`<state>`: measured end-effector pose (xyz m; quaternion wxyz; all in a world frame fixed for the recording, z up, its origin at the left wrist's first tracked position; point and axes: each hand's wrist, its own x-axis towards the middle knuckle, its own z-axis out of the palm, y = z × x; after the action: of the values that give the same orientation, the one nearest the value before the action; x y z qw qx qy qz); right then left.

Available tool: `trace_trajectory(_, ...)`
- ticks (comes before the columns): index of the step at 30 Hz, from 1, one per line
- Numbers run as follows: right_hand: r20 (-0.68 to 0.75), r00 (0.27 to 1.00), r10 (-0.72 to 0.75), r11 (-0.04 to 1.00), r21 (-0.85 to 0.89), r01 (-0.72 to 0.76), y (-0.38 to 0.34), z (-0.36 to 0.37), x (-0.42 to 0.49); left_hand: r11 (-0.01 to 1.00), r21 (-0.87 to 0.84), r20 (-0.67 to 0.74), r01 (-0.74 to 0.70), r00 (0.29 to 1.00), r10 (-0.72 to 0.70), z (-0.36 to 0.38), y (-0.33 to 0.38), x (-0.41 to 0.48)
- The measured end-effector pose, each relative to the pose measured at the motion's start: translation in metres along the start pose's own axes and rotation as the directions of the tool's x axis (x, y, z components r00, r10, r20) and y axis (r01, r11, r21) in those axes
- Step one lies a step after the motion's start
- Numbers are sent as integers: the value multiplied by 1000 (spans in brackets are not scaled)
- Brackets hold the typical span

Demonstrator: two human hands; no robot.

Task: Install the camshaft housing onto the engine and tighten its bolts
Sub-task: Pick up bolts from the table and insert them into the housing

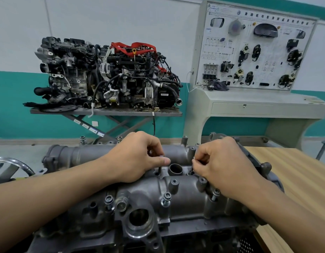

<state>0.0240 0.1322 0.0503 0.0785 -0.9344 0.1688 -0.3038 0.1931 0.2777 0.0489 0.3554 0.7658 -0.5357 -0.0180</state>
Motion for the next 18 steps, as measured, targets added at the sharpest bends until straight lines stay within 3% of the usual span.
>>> trace_trajectory(5, 52, 999, 11, 999, -36, -9, 2, -3, 0, 998, 57, -26, 11, 1000, -9, 0, 0, 1)
trace_trajectory(9, 191, 981, 44, 998, -61, -33, 2, -1, 1, 991, 134, -13, 5, 1000, -3, 0, 1, 0)
trace_trajectory(14, 379, 924, 55, 996, -88, -23, 2, -8, 4, 978, 208, 59, 16, 998, -28, -2, 3, -2)
trace_trajectory(18, 407, 912, 48, 996, -91, -12, -2, -15, 4, 973, 231, 141, -12, 990, -21, -5, 4, -2)
